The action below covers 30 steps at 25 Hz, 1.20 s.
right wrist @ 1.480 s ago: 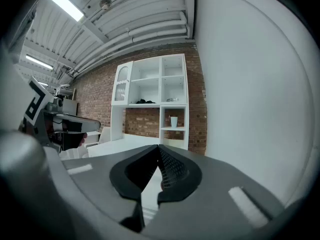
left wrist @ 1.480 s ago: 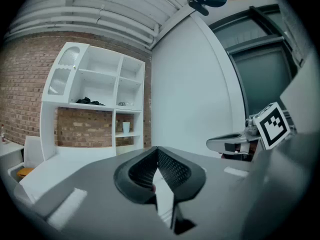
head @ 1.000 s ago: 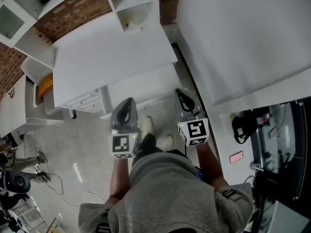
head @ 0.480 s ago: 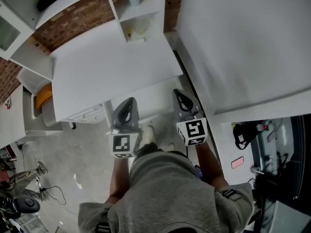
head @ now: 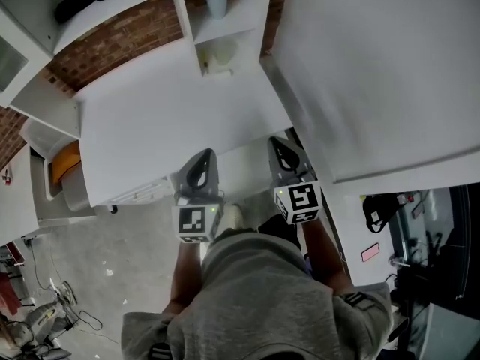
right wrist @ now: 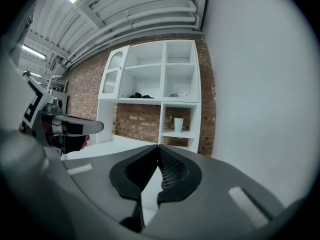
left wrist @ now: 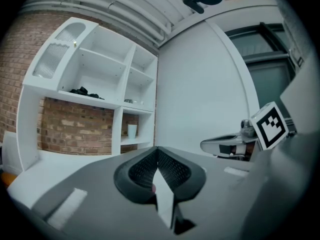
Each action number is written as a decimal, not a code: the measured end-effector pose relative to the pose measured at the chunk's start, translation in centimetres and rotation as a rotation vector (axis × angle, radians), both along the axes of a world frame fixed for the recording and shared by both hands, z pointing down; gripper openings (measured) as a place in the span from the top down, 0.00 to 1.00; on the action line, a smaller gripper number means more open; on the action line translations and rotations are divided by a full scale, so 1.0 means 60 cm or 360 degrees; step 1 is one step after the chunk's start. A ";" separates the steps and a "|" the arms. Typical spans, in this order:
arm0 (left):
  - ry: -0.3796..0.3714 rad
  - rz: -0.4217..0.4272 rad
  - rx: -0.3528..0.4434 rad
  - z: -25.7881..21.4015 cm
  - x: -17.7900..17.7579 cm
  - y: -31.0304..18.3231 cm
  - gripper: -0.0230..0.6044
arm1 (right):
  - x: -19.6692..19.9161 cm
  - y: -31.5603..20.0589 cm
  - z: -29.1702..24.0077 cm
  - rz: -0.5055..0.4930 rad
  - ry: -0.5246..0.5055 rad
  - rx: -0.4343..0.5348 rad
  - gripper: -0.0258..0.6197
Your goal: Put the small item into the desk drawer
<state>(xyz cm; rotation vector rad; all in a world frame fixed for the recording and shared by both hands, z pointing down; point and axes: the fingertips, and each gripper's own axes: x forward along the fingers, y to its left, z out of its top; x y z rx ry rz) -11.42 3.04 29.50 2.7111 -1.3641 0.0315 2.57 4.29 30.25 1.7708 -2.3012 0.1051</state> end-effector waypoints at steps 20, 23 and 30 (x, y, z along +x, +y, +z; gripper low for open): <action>-0.0031 -0.0282 -0.0097 0.038 -0.017 -0.186 0.94 | 0.011 -0.235 0.053 -0.0185 0.0004 -0.0088 0.96; -0.0064 -0.0353 -0.0112 0.048 -0.014 -0.226 0.94 | 0.013 -0.285 0.071 -0.0252 -0.0001 -0.0121 0.96; -0.0088 -0.0472 -0.0211 0.097 0.016 -0.307 0.94 | 0.025 -0.389 0.139 -0.0363 -0.0026 -0.0212 0.96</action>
